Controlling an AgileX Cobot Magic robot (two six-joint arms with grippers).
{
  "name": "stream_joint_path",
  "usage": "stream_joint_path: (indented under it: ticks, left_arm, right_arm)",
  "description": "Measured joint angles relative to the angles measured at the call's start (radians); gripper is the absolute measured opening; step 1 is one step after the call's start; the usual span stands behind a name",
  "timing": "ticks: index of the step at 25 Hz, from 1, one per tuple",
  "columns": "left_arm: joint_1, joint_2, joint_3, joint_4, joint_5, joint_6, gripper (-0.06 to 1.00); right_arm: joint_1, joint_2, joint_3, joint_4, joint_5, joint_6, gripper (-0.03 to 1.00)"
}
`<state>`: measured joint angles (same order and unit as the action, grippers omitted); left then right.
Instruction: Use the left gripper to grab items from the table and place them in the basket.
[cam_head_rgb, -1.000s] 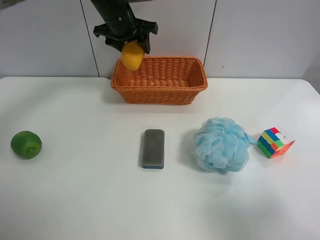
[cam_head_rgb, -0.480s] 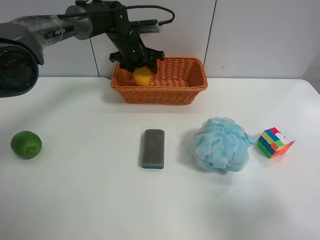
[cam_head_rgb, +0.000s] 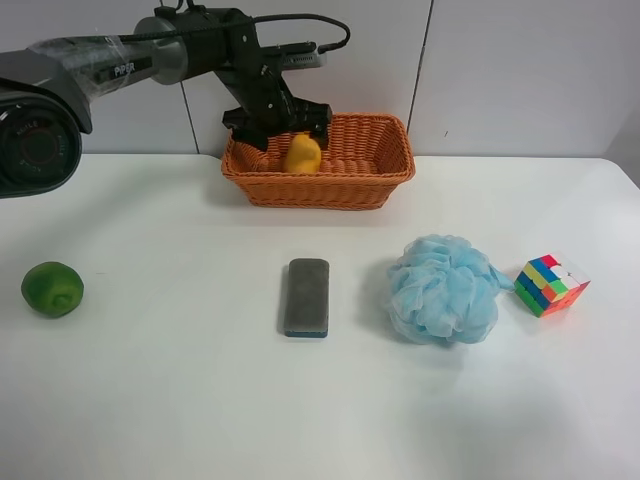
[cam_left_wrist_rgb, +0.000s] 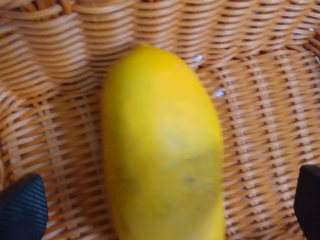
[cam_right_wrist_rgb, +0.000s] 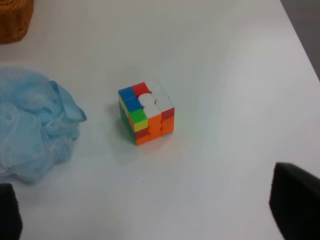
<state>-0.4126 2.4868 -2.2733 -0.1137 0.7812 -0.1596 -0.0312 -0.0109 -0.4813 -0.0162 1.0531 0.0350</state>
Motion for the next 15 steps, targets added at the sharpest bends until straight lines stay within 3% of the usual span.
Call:
stream_joint_path:
  ticks: [4, 9, 12, 15]
  left_arm:
    - [0.0, -0.037, 0.0, -0.011, 0.072, 0.0, 0.99]
    - [0.004, -0.163, 0.0, -0.007, 0.287, 0.0, 0.99]
    - [0.007, -0.25, 0.0, 0.047, 0.403, 0.002, 0.99]
    - [0.009, -0.317, 0.011, 0.103, 0.421, 0.037, 0.99]
  right_arm:
    - [0.0, 0.0, 0.0, 0.0, 0.0, 0.0, 0.99]
    - [0.0, 0.0, 0.0, 0.0, 0.0, 0.0, 0.99]
    - [0.0, 0.0, 0.0, 0.0, 0.0, 0.0, 0.99]
    - [0.0, 0.0, 0.0, 0.0, 0.0, 0.0, 0.99]
